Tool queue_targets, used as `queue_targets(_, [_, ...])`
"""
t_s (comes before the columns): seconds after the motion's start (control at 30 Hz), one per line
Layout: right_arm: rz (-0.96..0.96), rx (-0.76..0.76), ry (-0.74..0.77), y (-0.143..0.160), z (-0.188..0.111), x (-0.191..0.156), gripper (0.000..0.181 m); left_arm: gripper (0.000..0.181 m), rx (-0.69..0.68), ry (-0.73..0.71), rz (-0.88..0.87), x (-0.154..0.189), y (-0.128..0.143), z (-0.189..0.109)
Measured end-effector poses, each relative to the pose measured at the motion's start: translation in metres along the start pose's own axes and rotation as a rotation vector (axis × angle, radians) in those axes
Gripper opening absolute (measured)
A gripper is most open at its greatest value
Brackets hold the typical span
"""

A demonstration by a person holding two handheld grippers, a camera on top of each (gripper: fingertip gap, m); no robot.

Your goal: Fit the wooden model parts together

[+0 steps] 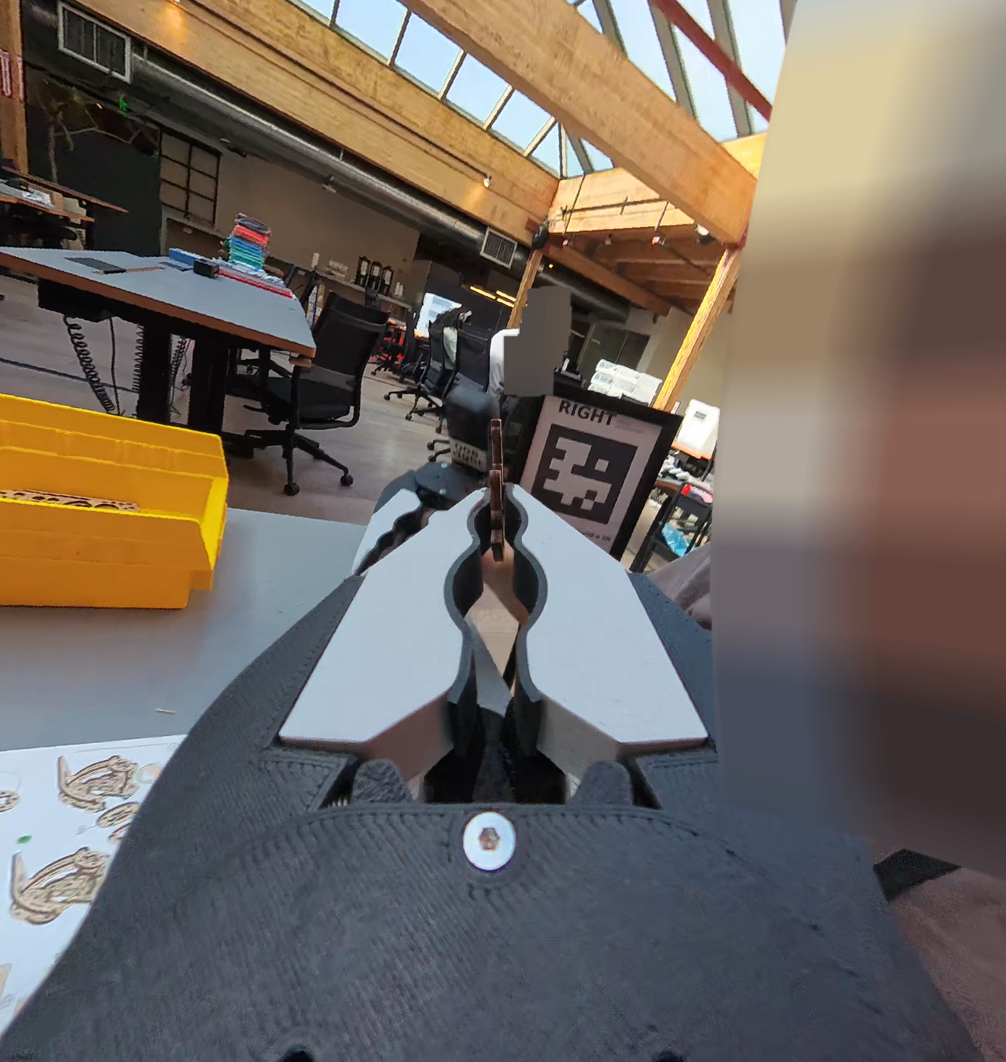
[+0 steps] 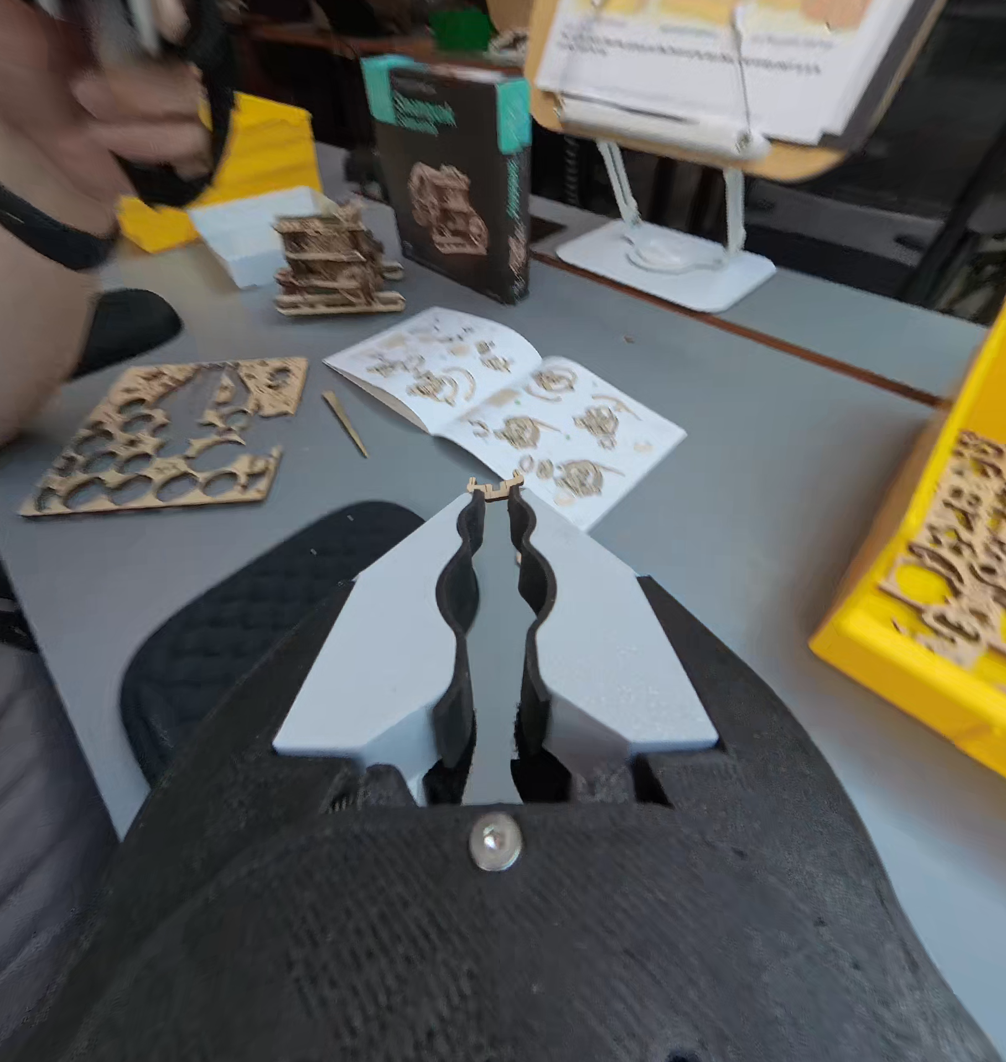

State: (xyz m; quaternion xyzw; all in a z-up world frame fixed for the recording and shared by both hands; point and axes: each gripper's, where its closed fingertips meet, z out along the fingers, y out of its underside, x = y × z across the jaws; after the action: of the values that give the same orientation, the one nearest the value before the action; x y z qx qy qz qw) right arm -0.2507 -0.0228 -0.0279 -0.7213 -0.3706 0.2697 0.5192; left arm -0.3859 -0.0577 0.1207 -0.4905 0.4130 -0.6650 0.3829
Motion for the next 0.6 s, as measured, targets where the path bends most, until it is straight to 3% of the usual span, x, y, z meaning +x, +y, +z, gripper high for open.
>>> queue_targets(0.13, [0.117, 0.214, -0.48, -0.114, 0.007, -0.06, 0.006, 0.0, -0.089, -0.094, 0.089, -0.013, 0.011, -0.006])
queue_targets(0.23, [0.089, 0.252, -0.647, -0.164, 0.025, -0.083, 0.006, 0.0, -0.096, -0.151, 0.138, -0.014, 0.006, -0.01])
queue_targets(0.37, [-0.09, 0.184, -0.667, -0.186, 0.058, -0.106, 0.007, 0.0, -0.101, -0.237, 0.267, -0.007, -0.004, -0.015])
queue_targets(0.6, [-0.211, 0.192, -0.658, -0.201, 0.063, -0.113, 0.007, 0.0, -0.119, -0.344, 0.396, -0.002, -0.015, -0.023])
